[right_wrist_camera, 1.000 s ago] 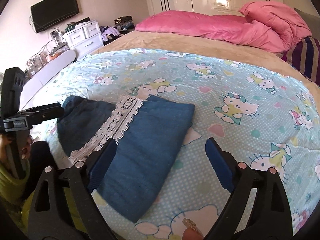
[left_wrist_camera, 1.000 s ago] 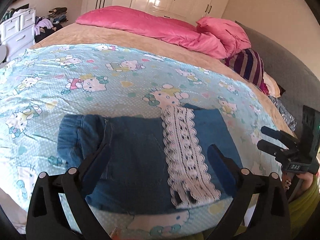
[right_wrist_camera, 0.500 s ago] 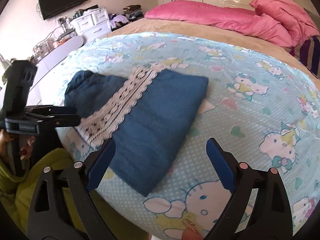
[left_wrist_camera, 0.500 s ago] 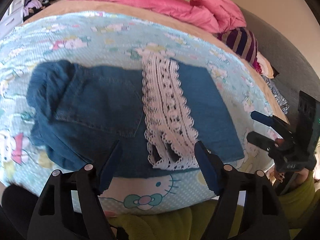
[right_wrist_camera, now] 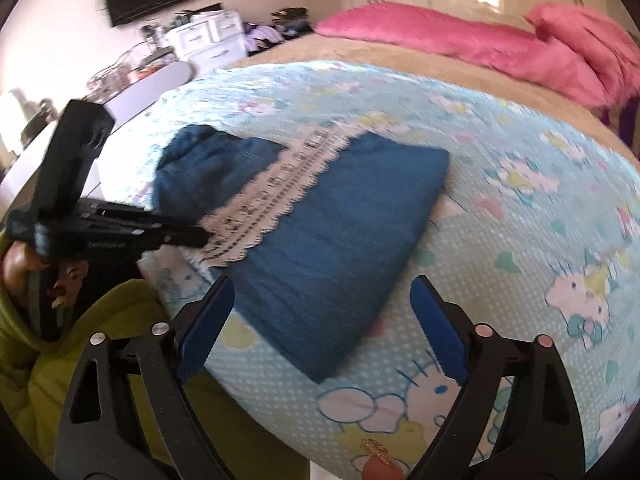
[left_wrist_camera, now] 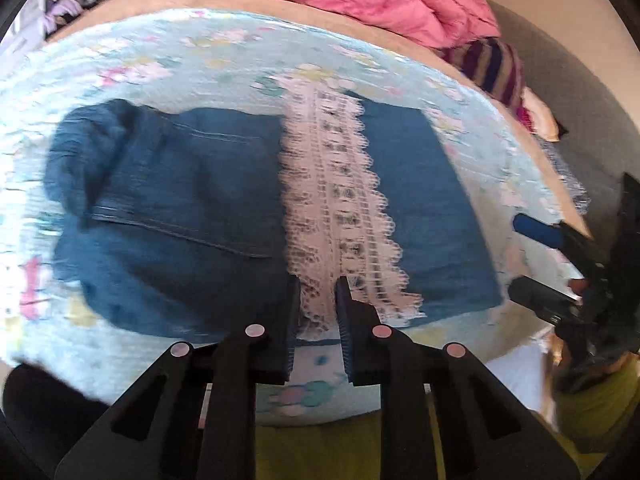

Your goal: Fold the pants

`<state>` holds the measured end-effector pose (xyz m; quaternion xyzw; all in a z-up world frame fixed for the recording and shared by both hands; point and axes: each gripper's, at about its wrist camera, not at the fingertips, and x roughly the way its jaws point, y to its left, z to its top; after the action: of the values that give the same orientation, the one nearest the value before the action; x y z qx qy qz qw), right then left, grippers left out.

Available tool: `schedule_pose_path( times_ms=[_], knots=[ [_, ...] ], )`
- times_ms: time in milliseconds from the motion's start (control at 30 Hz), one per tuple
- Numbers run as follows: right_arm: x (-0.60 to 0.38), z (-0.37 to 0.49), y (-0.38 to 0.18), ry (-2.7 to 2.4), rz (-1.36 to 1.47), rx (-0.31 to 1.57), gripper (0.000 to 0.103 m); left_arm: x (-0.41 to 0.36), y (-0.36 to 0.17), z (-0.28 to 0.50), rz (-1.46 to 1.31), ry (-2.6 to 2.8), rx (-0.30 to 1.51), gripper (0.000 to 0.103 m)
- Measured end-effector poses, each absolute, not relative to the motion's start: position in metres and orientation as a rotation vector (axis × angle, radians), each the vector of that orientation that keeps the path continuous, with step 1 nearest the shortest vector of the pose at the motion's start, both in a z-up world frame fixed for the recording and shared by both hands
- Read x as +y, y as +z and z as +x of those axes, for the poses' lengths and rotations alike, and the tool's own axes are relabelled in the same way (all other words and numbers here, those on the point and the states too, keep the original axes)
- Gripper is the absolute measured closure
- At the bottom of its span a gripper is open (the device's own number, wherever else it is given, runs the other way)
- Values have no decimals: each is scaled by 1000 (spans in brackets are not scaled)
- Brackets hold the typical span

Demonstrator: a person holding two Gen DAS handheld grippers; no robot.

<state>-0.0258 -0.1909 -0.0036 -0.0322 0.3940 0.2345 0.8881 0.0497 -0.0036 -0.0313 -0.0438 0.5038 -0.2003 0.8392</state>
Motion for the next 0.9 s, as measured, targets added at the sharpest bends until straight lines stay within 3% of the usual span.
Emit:
schedule_pose_path(
  times_ms=[133,233,400,733,800,900],
  knots=[
    [-177,-22,-11,515,-97,836,51,-14,-37,50,-39,-434,1074,85],
    [-172,-22,-22,516,-137,860,56,-14,-38,53,-46,-432,1077,83],
    [-174,-21,-44,475,-163,929,57,-9,-44,54,-70,-433,1087,75],
    [-185,-24,-29,477,-112,906,57,-8,-36,48,-49,-421,1064,70],
    [-187,-24,-26,476,-97,900,57,-7,-33,46,-43,-417,1055,65],
    [-189,-25,-20,472,-83,883,47,-6,-26,42,-31,-410,1037,60]
  ],
)
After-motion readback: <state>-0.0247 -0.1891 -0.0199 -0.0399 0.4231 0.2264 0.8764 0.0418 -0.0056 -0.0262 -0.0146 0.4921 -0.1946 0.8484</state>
